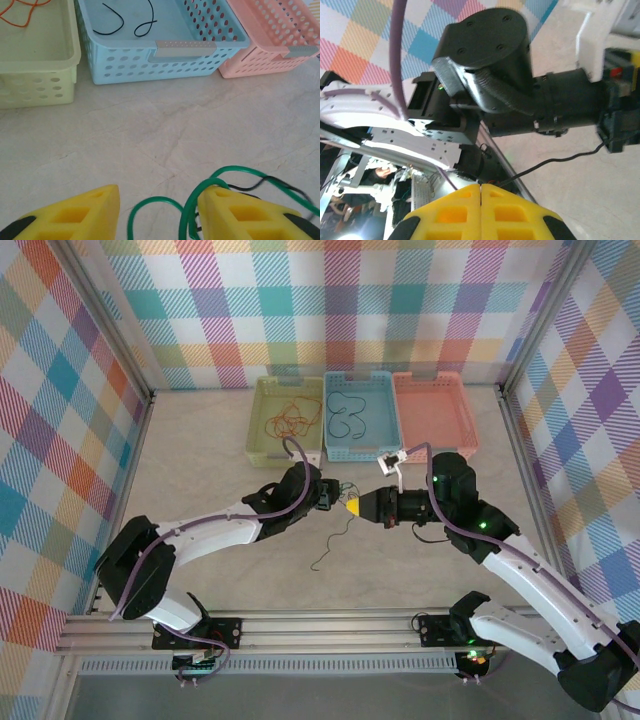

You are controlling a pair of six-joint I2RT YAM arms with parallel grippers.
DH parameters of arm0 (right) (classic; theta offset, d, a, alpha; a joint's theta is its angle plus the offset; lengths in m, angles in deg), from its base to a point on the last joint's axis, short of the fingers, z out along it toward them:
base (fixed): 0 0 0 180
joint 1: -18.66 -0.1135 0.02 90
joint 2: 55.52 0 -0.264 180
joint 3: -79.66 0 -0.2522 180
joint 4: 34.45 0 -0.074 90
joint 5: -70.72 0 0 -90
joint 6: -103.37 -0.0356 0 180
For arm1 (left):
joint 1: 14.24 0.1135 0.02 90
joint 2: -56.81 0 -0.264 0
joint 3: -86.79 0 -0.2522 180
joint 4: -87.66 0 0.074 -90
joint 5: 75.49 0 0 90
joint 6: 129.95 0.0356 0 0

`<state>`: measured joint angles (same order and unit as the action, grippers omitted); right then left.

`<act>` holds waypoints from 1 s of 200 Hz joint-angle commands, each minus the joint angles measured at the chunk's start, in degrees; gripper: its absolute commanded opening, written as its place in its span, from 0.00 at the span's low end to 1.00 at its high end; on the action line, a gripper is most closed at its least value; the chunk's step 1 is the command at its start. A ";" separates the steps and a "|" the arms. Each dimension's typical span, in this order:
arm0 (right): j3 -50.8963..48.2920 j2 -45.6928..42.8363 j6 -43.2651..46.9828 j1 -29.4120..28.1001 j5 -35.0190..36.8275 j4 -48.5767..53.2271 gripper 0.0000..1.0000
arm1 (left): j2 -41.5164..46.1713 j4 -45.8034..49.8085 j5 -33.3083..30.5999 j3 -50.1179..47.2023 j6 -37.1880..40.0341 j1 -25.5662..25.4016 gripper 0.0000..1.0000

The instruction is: Untangle the cables

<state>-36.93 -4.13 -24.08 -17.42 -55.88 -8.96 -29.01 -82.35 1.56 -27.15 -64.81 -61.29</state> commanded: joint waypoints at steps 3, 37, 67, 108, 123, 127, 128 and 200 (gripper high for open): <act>1.41 1.10 2.46 0.38 5.10 0.69 0.00 | 4.00 2.62 0.33 -0.51 0.50 0.82 0.46; 0.91 3.88 3.00 1.73 7.01 -0.64 0.00 | 6.97 5.82 0.40 -1.31 1.02 1.07 0.50; -0.64 5.87 2.87 2.93 6.68 -2.50 0.00 | 10.16 9.11 0.33 -2.56 1.15 1.17 0.57; -1.66 7.30 2.83 4.23 5.90 -3.44 0.00 | 15.14 1.76 12.22 -6.89 5.04 1.18 0.61; -1.66 7.49 2.85 4.50 5.67 -3.46 0.00 | 16.24 -1.89 17.29 -8.41 7.02 0.71 0.61; -1.67 7.56 2.76 4.56 5.53 -3.42 0.00 | 16.50 -2.76 18.25 -8.72 7.53 0.50 0.61; -1.66 7.57 2.75 4.59 5.51 -3.40 0.00 | 16.53 -2.97 18.50 -8.80 7.58 0.44 0.61; -1.92 8.52 2.18 4.96 3.52 -4.19 0.00 | 13.64 -8.77 25.73 -8.11 11.59 -2.85 0.63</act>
<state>-38.15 3.81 -22.15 -12.78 -50.31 -10.93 -13.58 -87.94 25.56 -36.55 -55.37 -63.38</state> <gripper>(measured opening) 0.063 0.634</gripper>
